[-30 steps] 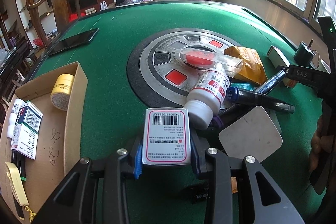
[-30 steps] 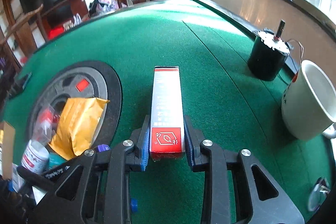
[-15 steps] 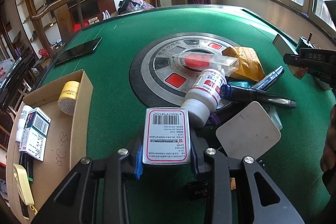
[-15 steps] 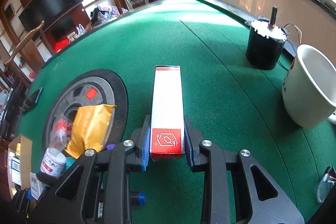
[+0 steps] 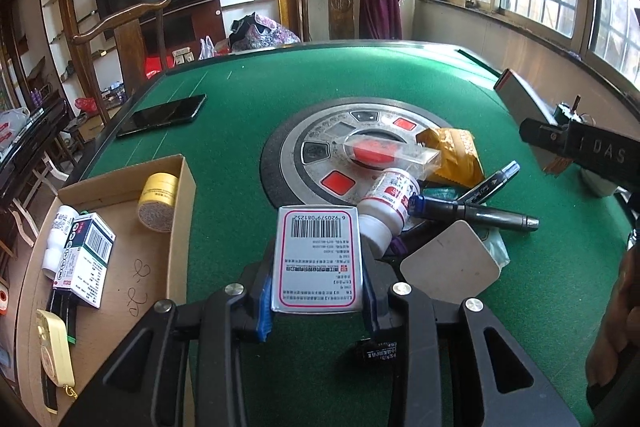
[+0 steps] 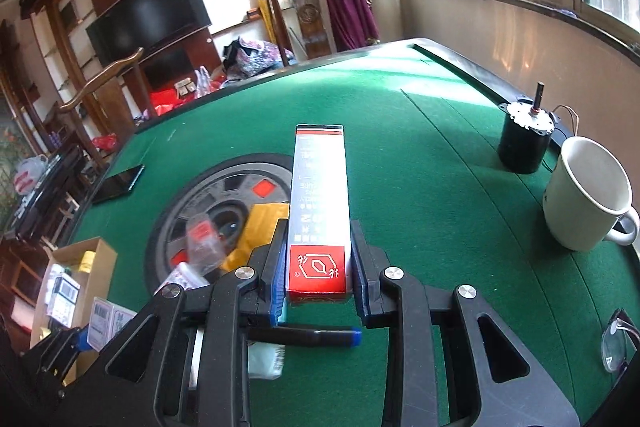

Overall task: Organize objects
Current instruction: 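Carry the barcode box and red-white box into the tray and open both tools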

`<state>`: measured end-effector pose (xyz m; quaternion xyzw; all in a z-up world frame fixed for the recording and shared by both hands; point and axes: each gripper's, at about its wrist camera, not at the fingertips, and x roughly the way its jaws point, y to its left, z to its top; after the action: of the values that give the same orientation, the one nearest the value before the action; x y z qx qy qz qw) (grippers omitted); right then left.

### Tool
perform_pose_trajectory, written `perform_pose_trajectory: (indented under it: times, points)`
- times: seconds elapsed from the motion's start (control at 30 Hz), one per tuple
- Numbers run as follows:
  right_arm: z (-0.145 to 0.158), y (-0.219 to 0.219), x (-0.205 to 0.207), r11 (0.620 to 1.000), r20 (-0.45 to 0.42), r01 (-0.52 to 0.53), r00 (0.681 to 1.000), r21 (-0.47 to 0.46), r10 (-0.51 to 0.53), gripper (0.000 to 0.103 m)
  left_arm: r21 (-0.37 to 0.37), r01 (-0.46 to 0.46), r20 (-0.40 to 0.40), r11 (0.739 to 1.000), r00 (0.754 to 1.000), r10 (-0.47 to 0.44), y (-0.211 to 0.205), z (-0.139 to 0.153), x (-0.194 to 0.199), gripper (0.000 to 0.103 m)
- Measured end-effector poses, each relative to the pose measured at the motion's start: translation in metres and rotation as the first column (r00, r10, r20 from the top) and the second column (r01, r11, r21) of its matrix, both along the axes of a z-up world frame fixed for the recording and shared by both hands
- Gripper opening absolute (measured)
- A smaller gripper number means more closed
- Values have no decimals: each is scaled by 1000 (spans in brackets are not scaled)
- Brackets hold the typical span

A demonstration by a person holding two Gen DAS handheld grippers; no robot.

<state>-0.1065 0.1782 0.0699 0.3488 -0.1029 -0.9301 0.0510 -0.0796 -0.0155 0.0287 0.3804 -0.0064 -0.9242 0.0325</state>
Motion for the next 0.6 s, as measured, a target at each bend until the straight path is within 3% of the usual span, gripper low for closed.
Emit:
perform_pose_trajectory:
  times: [0.6]
  points:
    - [1,-52,27,987,-13,-160,987,-14,160,27,52,-34,-74,998,997,38,-24,28,17,34]
